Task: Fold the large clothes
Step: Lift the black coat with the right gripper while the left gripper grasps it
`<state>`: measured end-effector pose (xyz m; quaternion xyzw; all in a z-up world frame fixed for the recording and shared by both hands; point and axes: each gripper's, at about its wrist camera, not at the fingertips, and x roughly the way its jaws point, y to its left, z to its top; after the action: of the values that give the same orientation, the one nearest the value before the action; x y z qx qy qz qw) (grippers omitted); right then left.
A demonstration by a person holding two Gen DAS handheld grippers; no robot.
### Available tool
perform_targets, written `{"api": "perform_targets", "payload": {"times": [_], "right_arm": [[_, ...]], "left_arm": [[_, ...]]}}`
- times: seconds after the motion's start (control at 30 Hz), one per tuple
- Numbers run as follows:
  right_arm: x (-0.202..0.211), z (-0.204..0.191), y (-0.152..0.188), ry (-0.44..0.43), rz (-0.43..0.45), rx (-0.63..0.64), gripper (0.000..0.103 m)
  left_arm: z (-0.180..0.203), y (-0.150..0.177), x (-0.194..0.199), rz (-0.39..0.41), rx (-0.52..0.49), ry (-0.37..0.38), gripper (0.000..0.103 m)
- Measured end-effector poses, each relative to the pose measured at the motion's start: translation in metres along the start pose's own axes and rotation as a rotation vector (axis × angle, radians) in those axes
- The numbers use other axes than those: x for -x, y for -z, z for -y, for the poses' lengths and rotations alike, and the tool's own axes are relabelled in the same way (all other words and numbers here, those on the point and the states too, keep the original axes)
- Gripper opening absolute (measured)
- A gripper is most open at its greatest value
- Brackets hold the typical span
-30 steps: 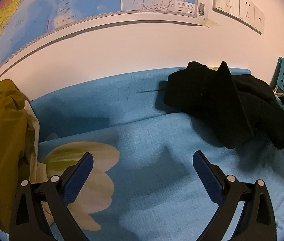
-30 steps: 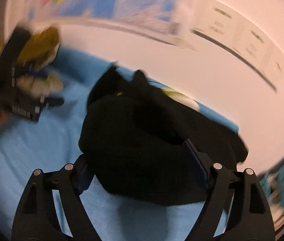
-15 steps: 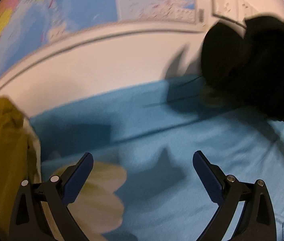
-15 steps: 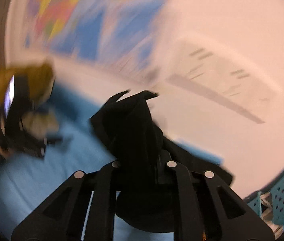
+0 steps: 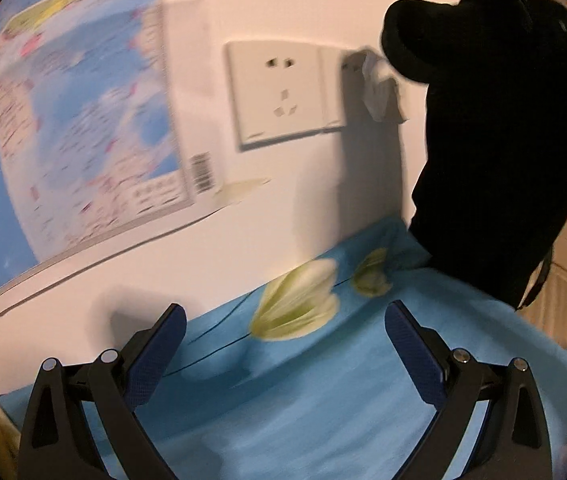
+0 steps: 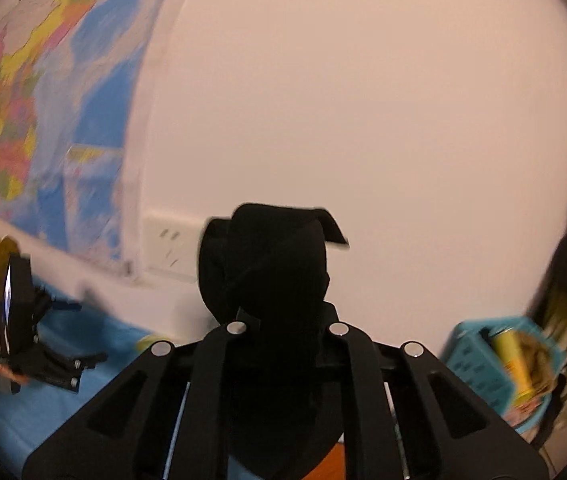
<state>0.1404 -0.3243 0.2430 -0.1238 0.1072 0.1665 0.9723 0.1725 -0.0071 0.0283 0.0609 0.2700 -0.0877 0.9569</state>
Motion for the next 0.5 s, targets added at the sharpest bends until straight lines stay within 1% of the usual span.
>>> {"api": "perform_targets", "payload": {"times": [0.07, 0.1, 0.17, 0.2, 0.27, 0.33, 0.37, 0.43, 0.47, 0.5], "right_arm": [[0.023, 0.013, -0.024, -0.015, 0.073, -0.011, 0.009], [0.044, 0.018, -0.041, -0.053, 0.13, -0.011, 0.008], [0.073, 0.014, -0.062, -0.101, 0.184, 0.022, 0.008], [0.086, 0.009, -0.068, -0.118, 0.204, 0.038, 0.008], [0.117, 0.001, -0.083, -0.161, 0.233, 0.052, 0.008], [0.143, -0.004, -0.089, -0.221, 0.262, 0.052, 0.008], [0.161, -0.007, -0.093, -0.266, 0.288, 0.049, 0.008], [0.182, -0.015, -0.096, -0.349, 0.315, 0.042, 0.008], [0.192, -0.02, -0.098, -0.387, 0.317, 0.041, 0.008], [0.195, -0.027, -0.098, -0.401, 0.312, 0.045, 0.008]], "left_arm": [[0.006, -0.005, 0.007, 0.026, -0.01, 0.019, 0.096], [0.007, -0.01, 0.01, 0.038, -0.012, 0.041, 0.096], [0.007, -0.016, 0.021, 0.066, 0.0, 0.084, 0.096], [0.006, -0.019, 0.028, 0.08, 0.003, 0.099, 0.096], [0.016, -0.03, 0.04, 0.128, 0.001, 0.137, 0.096], [0.024, -0.039, 0.056, 0.16, 0.018, 0.208, 0.096], [0.027, -0.044, 0.065, 0.175, 0.027, 0.253, 0.096], [0.034, -0.048, 0.081, 0.206, 0.034, 0.315, 0.096], [0.037, -0.048, 0.089, 0.213, 0.029, 0.347, 0.096], [0.039, -0.048, 0.094, 0.218, 0.022, 0.362, 0.096]]}}
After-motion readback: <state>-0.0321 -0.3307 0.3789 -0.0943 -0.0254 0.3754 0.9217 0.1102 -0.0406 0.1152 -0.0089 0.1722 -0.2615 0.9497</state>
